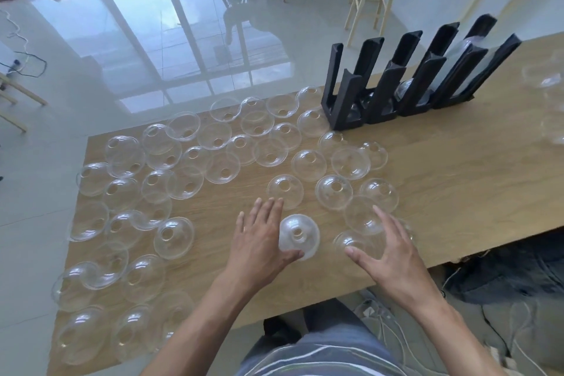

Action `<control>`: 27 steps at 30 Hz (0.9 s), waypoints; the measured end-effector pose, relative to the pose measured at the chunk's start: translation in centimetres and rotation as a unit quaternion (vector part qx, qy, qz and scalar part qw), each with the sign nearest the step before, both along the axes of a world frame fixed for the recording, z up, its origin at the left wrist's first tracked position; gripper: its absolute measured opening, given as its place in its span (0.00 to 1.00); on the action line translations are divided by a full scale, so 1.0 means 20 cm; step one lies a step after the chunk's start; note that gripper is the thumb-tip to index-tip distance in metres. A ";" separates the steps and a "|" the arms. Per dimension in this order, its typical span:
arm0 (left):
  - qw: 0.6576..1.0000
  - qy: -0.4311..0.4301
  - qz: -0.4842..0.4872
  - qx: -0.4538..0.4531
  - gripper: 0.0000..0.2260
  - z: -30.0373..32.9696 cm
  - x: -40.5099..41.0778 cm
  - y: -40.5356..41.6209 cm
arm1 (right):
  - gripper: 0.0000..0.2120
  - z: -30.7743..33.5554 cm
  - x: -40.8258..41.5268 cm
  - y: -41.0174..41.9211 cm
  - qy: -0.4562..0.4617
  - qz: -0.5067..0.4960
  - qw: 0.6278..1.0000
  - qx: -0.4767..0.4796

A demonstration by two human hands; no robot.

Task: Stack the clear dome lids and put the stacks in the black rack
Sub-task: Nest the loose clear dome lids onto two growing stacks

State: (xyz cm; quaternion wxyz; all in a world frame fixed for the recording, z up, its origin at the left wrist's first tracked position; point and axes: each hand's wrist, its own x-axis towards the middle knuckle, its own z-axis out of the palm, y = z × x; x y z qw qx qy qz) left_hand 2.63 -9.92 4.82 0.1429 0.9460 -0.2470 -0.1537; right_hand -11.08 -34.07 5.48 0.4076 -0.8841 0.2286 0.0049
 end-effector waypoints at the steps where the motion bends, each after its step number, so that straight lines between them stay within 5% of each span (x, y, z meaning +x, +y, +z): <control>1: 1.000 -0.006 -0.014 -0.005 0.48 0.01 -0.02 -0.03 | 0.49 0.00 -0.03 -0.03 0.003 -0.018 1.000 0.003; 10: 0.989 -0.055 -0.112 -0.084 0.29 0.00 -0.22 -0.30 | 0.45 -0.11 -0.20 -0.26 0.040 -0.133 0.990 -0.012; 16: 0.990 0.070 -0.107 -0.060 0.31 -0.17 -0.30 -0.49 | 0.45 -0.28 -0.14 -0.31 0.075 -0.134 0.988 -0.010; 27: 0.987 0.107 -0.109 -0.046 0.39 -0.38 -0.37 -0.56 | 0.43 -0.46 -0.21 -0.29 0.079 -0.128 0.988 -0.043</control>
